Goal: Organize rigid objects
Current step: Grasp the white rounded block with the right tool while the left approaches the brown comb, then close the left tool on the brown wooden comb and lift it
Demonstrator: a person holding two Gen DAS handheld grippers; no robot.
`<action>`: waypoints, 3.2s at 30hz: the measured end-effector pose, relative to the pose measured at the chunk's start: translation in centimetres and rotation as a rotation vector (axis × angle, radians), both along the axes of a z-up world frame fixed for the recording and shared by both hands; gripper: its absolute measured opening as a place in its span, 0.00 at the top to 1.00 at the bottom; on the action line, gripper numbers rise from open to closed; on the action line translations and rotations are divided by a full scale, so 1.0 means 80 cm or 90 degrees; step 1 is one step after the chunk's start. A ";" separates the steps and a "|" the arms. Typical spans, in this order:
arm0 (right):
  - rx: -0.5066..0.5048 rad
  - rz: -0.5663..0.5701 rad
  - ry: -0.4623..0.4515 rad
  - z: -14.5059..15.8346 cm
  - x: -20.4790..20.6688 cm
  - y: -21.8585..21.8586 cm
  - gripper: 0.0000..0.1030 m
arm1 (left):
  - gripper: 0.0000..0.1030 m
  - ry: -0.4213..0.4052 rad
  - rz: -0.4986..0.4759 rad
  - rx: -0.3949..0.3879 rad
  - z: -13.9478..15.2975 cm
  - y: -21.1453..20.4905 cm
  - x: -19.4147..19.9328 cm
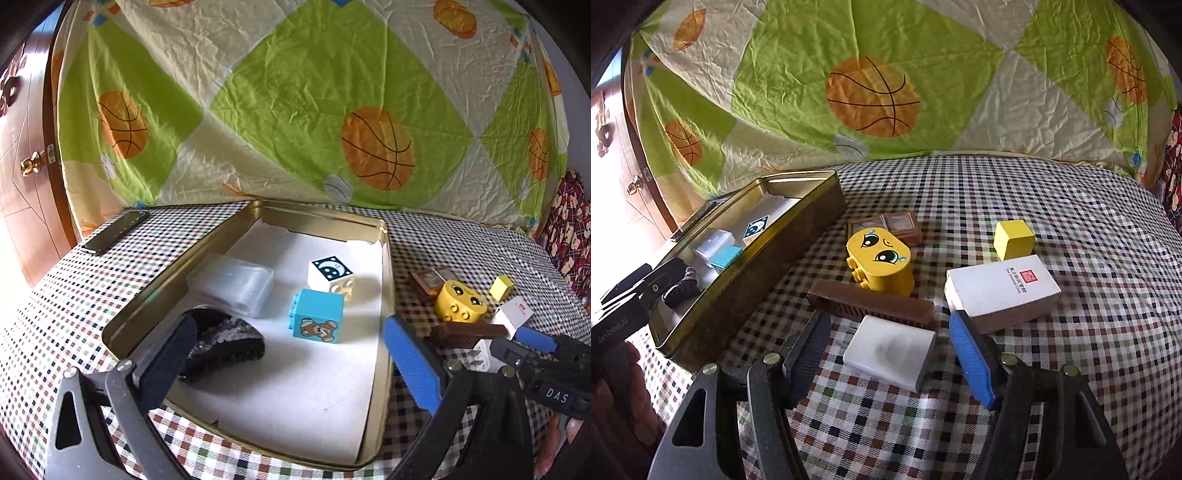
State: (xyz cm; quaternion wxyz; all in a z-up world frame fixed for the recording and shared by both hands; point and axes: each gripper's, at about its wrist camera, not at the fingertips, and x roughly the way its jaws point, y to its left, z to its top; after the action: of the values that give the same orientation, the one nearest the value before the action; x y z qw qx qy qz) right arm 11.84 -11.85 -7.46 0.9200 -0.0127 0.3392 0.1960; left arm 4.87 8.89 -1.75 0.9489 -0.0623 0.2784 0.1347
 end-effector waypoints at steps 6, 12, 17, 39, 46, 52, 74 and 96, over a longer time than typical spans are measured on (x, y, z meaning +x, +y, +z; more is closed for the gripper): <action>-0.021 0.006 0.040 -0.010 0.010 0.007 0.33 | 0.00 0.001 -0.020 0.003 0.001 -0.021 0.007; -0.025 0.018 0.071 -0.017 0.016 0.010 0.34 | 0.00 0.013 -0.034 0.010 -0.004 -0.036 0.016; -0.041 0.016 0.063 -0.017 0.015 0.012 0.41 | 0.00 0.016 -0.054 0.010 -0.005 -0.046 0.020; 0.035 -0.070 -0.034 0.004 0.015 -0.072 0.50 | 0.11 0.053 -0.196 0.046 -0.001 -0.143 0.069; 0.051 -0.073 -0.041 0.005 0.014 -0.078 0.50 | 0.34 0.125 -0.269 0.028 -0.028 -0.164 0.099; 0.055 -0.072 -0.042 0.004 0.014 -0.079 0.50 | 0.35 0.165 -0.298 0.022 -0.041 -0.174 0.112; 0.044 -0.084 -0.037 0.004 0.016 -0.076 0.50 | 0.86 0.170 -0.377 0.003 -0.042 -0.186 0.112; 0.059 -0.083 -0.118 0.022 -0.011 -0.075 0.50 | 0.86 -0.005 -0.286 0.069 -0.002 -0.176 0.057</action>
State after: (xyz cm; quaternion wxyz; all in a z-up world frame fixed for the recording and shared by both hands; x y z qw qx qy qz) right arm 10.98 -17.82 -5.72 0.9578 0.0335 0.2431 0.1493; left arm 9.47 -5.16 -1.91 0.9582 0.0517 0.2736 -0.0652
